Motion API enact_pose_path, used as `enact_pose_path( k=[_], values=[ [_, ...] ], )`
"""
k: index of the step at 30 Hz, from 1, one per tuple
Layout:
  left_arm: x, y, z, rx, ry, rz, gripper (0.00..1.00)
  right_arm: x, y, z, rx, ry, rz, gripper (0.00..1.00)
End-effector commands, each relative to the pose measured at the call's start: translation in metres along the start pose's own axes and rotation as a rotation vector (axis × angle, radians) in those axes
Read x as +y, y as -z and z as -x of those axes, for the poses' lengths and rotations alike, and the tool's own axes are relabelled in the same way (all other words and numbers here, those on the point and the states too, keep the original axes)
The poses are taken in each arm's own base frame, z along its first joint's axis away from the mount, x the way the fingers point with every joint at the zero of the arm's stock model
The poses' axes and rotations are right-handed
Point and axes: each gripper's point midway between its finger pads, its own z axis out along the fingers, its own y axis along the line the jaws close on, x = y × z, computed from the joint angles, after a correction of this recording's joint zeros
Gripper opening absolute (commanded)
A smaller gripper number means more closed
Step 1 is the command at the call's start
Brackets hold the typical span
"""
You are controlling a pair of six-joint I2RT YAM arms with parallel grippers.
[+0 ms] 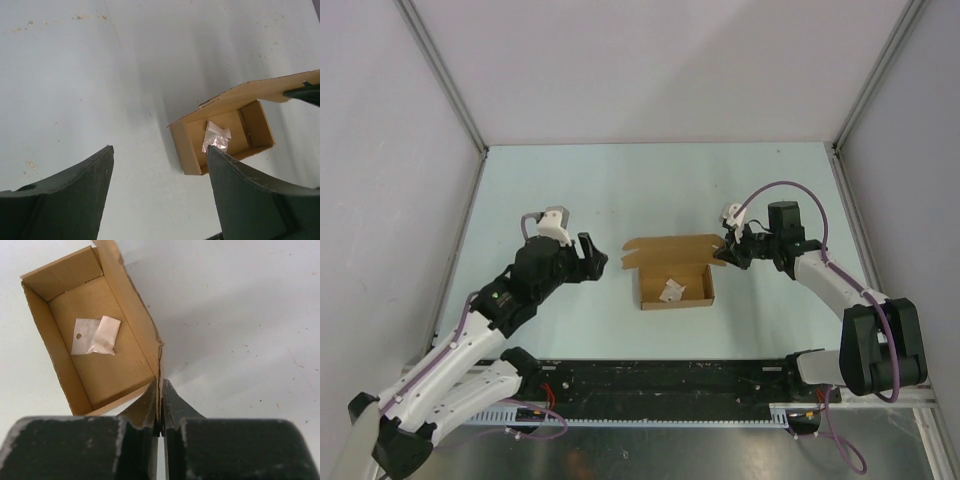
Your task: Fold the paper box
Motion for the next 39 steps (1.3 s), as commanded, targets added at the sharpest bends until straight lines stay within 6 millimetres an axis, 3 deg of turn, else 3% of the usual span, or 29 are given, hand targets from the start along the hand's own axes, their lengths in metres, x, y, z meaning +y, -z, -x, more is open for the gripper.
enact_pose_path(
  k=[1, 5, 13, 16, 19, 24, 33, 39],
  values=[
    [-0.003, -0.005, 0.032, -0.072, 0.002, 0.005, 0.8, -0.009, 0.0, 0.003, 0.0, 0.032, -0.036, 0.03],
    [-0.003, -0.018, 0.033, -0.065, 0.043, -0.017, 0.75, -0.008, 0.0, 0.005, -0.001, 0.031, -0.043, 0.0],
    [0.026, -0.052, 0.041, -0.053, 0.162, 0.037, 0.67, -0.004, 0.001, 0.006, 0.023, 0.107, -0.045, 0.0],
    [0.028, -0.067, 0.055, -0.059, 0.175, 0.047, 0.67, 0.0, 0.002, 0.006, 0.027, 0.135, -0.026, 0.0],
    [0.013, -0.088, 0.067, -0.026, 0.161, -0.012, 0.65, 0.005, 0.0, 0.007, 0.024, 0.16, -0.008, 0.0],
    [0.004, -0.126, 0.044, 0.116, 0.169, -0.062, 0.55, 0.009, 0.0, 0.01, 0.016, 0.175, 0.007, 0.0],
    [0.01, -0.163, 0.009, 0.249, 0.15, -0.063, 0.48, 0.015, -0.004, 0.01, 0.007, 0.185, 0.04, 0.0],
    [-0.023, -0.174, 0.001, 0.315, 0.117, -0.208, 0.46, 0.018, -0.006, 0.009, 0.011, 0.189, 0.055, 0.0]
  ],
)
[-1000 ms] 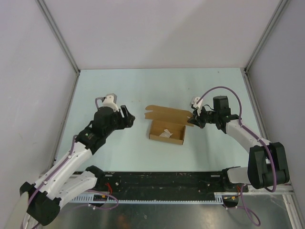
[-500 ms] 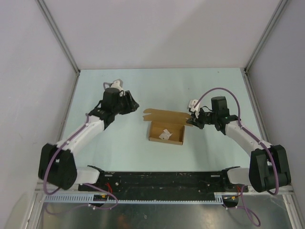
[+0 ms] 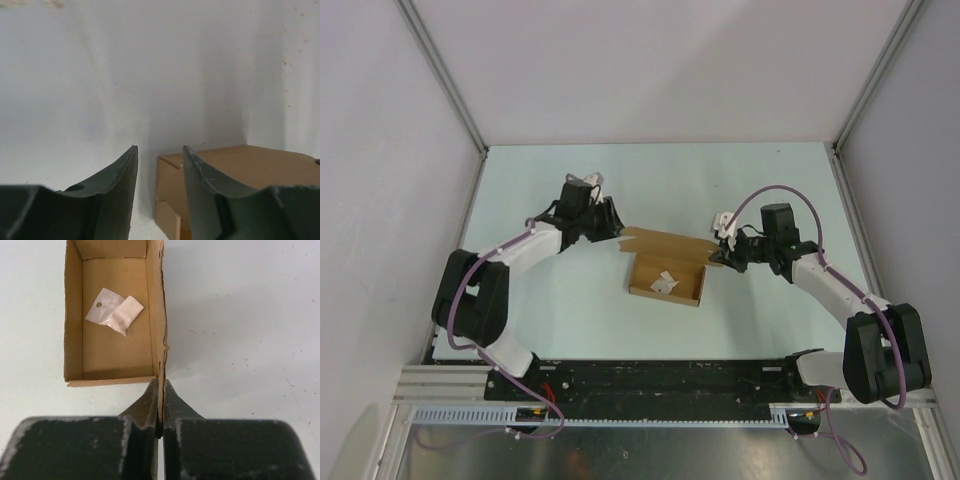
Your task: Fold the paper box
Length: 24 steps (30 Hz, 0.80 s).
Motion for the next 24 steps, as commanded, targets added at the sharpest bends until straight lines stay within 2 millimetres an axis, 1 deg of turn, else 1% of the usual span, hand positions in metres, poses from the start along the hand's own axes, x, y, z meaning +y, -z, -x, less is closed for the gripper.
enact_pose_path(
  k=[1, 3, 5, 6, 7, 9, 10, 12, 13, 15, 16, 17, 19, 20, 21, 22, 24],
  values=[
    [-0.049, -0.001, 0.014, 0.003, -0.096, -0.183, 0.45, 0.006, -0.002, 0.005, -0.013, 0.028, 0.023, 0.0],
    [-0.057, 0.0, 0.009, 0.009, -0.113, -0.201, 0.45, 0.005, -0.002, 0.006, -0.013, 0.027, 0.015, 0.0],
    [-0.058, 0.002, 0.001, 0.017, -0.124, -0.203, 0.45, 0.005, -0.003, 0.008, -0.015, 0.024, 0.011, 0.0],
    [-0.063, 0.006, 0.001, 0.01, -0.132, -0.214, 0.45, 0.001, -0.002, 0.009, -0.012, 0.026, -0.007, 0.0],
    [-0.06, 0.006, -0.006, 0.021, -0.131, -0.206, 0.45, -0.001, -0.002, 0.009, -0.011, 0.008, -0.018, 0.0],
    [-0.063, 0.012, -0.009, 0.01, -0.138, -0.216, 0.45, -0.004, -0.003, 0.012, -0.016, 0.009, -0.034, 0.0],
    [-0.06, 0.013, -0.015, 0.018, -0.136, -0.211, 0.45, -0.005, -0.003, 0.012, -0.018, -0.006, -0.039, 0.0],
    [-0.063, 0.019, -0.017, 0.007, -0.142, -0.222, 0.45, -0.009, -0.005, 0.017, -0.03, -0.014, -0.06, 0.0],
    [-0.06, 0.02, -0.025, 0.018, -0.138, -0.217, 0.45, -0.01, -0.006, 0.018, -0.033, -0.019, -0.066, 0.0],
    [-0.062, 0.028, -0.026, 0.003, -0.143, -0.227, 0.44, -0.014, -0.007, 0.022, -0.039, -0.035, -0.09, 0.0],
    [-0.06, 0.029, -0.031, 0.009, -0.14, -0.224, 0.44, -0.014, -0.008, 0.022, -0.039, -0.041, -0.091, 0.0],
    [-0.062, 0.035, -0.031, -0.003, -0.144, -0.235, 0.44, -0.017, -0.009, 0.024, -0.047, -0.052, -0.105, 0.0],
    [-0.061, 0.039, -0.037, 0.002, -0.141, -0.238, 0.44, -0.016, -0.011, 0.029, -0.058, -0.062, -0.106, 0.0],
    [-0.065, 0.044, -0.038, -0.006, -0.146, -0.251, 0.44, -0.018, -0.012, 0.032, -0.069, -0.079, -0.12, 0.0],
    [-0.064, 0.045, -0.043, 0.002, -0.145, -0.252, 0.44, -0.016, -0.014, 0.031, -0.063, -0.099, -0.119, 0.0],
    [-0.069, 0.05, -0.044, -0.006, -0.152, -0.266, 0.44, -0.023, -0.015, 0.036, -0.078, -0.091, -0.146, 0.0],
    [-0.07, 0.053, -0.05, 0.001, -0.148, -0.275, 0.43, -0.023, -0.019, 0.043, -0.096, -0.108, -0.154, 0.0]
  ],
)
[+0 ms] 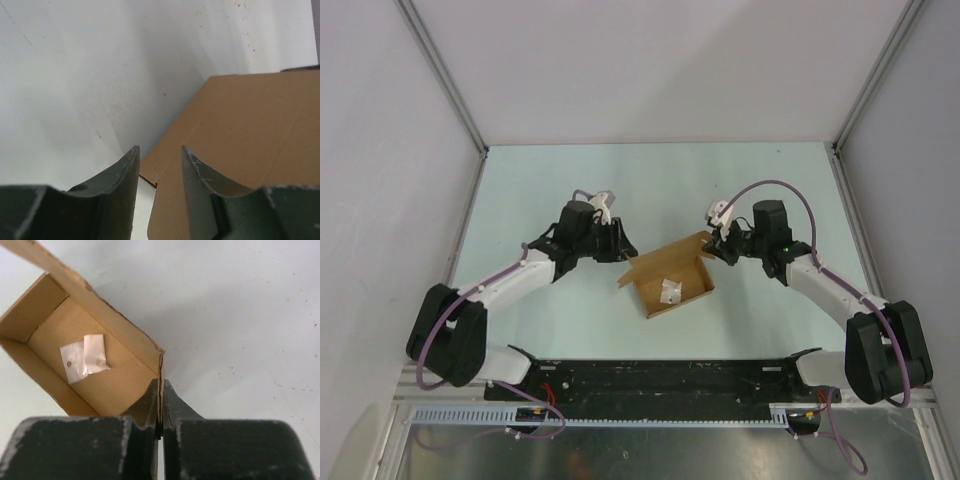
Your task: Fold the paper box
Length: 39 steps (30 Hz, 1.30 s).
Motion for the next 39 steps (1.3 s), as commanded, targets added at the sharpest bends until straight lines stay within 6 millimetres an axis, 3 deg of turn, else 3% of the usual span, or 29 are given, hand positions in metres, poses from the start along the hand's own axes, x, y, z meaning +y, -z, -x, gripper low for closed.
enact_pose_path(
  k=[1, 18, 28, 39],
  values=[
    [-0.033, 0.016, 0.003, -0.048, -0.035, -0.102, 0.44, -0.01, -0.01, 0.025, -0.069, -0.032, -0.072, 0.0],
    [-0.068, 0.025, -0.023, -0.038, -0.034, -0.181, 0.43, -0.023, -0.029, 0.045, -0.118, -0.218, -0.229, 0.0],
    [-0.09, 0.016, -0.03, -0.028, -0.03, -0.244, 0.42, -0.006, -0.049, 0.057, -0.073, -0.255, -0.235, 0.0],
    [-0.098, 0.01, -0.037, -0.012, -0.024, -0.253, 0.42, 0.002, -0.057, 0.073, -0.091, -0.339, -0.294, 0.01]
  ],
)
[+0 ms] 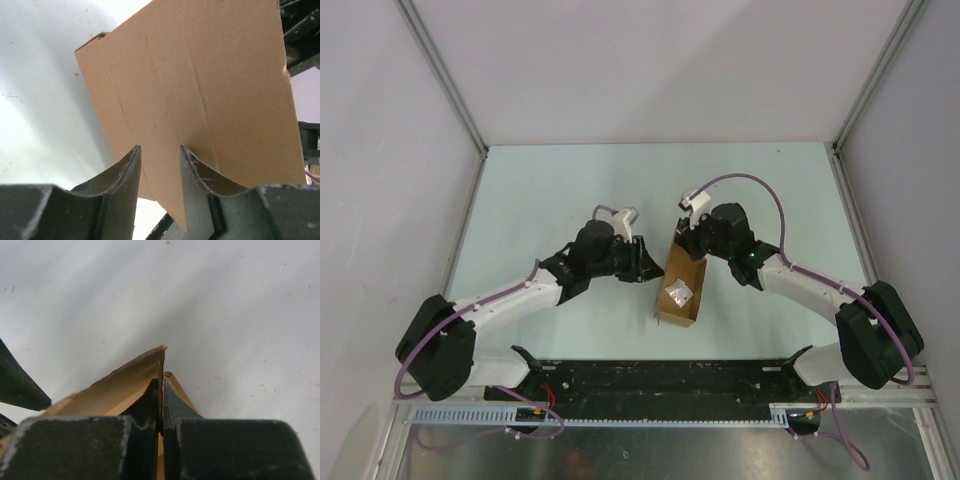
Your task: Fold the paper box
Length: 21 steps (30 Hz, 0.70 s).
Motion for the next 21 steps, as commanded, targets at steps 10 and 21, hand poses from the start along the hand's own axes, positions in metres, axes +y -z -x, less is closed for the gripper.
enact_pose_path(
  k=[10, 21],
  values=[
    [-0.019, -0.007, 0.011, -0.043, 0.008, -0.059, 0.41, 0.017, -0.008, 0.031, -0.056, -0.119, -0.048, 0.01],
    [-0.008, 0.0, 0.015, -0.091, 0.002, -0.003, 0.42, 0.007, -0.001, 0.03, -0.039, -0.081, -0.104, 0.05]
  ],
)
